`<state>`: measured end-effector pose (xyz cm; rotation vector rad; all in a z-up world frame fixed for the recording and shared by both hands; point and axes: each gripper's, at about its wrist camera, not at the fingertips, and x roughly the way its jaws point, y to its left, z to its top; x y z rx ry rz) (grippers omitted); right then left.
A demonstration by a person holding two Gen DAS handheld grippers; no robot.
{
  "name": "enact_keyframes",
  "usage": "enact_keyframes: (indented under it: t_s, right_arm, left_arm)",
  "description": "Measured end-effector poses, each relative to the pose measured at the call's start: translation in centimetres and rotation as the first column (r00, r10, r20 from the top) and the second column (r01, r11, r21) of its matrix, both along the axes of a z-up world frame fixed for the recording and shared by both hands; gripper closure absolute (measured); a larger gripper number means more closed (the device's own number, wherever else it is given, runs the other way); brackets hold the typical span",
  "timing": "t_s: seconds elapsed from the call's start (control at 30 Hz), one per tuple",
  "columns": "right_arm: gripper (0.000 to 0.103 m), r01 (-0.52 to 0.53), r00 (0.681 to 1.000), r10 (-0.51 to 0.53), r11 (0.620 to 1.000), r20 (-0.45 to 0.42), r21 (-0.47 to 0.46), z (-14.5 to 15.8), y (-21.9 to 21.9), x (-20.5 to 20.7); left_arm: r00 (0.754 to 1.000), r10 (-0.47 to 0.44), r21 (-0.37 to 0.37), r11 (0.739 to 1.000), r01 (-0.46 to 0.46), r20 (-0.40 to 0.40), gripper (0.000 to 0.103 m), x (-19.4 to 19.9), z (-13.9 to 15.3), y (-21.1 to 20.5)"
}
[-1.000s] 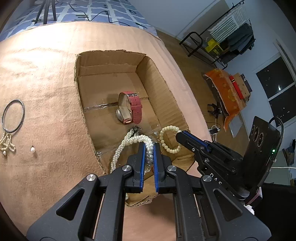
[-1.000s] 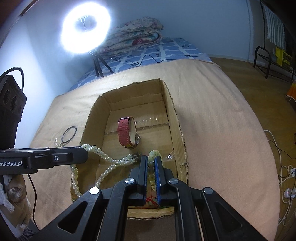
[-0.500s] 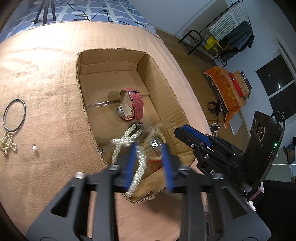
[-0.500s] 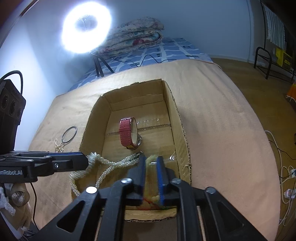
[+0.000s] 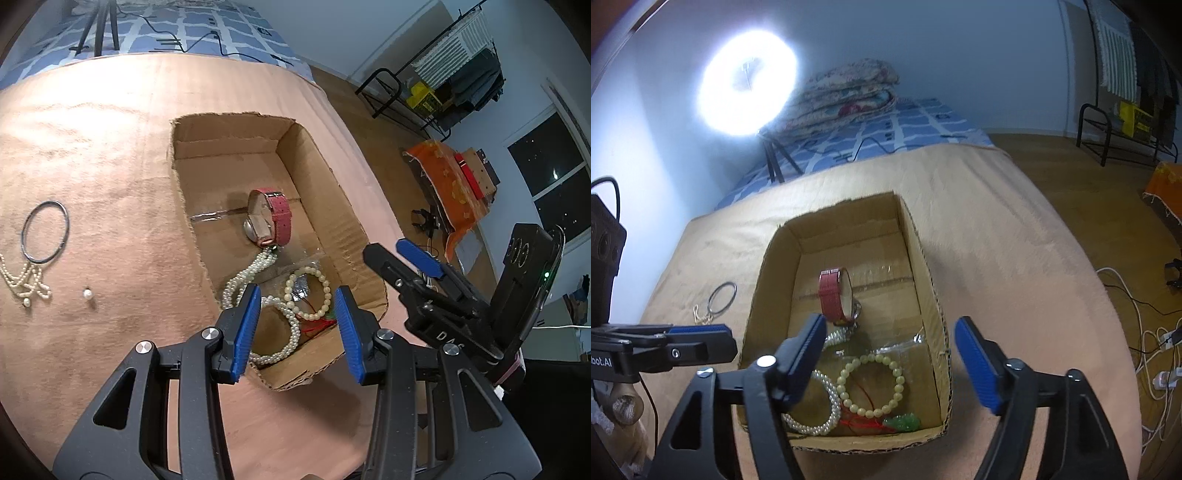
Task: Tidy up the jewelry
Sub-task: 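Open both tools to drop the necklace and bracelet into the box, then move the left tool to the small pearl strand while the right tool reaches the pearl earring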
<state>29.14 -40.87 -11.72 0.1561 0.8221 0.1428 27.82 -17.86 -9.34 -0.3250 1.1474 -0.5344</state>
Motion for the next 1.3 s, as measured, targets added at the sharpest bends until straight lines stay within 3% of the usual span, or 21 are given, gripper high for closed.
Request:
enact_keyframes:
  t_s: [0.13,0.53,0.87,1.3]
  right_arm:
    - [0.015,0.01,1.0,-0.009,1.0,0.024,-0.001,0.6,0.3,0.0]
    - [0.015,-0.036,0.997,0.034,0.999,0.073,0.024,2.1,2.7,0.1]
    - [0.015,-0.124,0.988,0.119,0.992,0.101,0.039,2.9,7.0,-0.1]
    - [0.042,-0.252,0.966,0.249,0.967,0.067,0.042,1.8,13.6,1.1]
  left_arm:
    - [1.0,0.013,0.004,1.0,-0.013,0.019,0.061,-0.3,0.6,1.3]
    - [0.991,0.131,0.004,0.991,-0.131,0.042,0.061,-1.1,1.1,10.1]
    - [0.953,0.302,-0.011,0.953,-0.302,0.024,0.061,-1.3,-0.4,20.1]
    - [0.91,0.41,0.006,0.912,-0.411,-0.059,0.061,-0.5,-4.5,26.4]
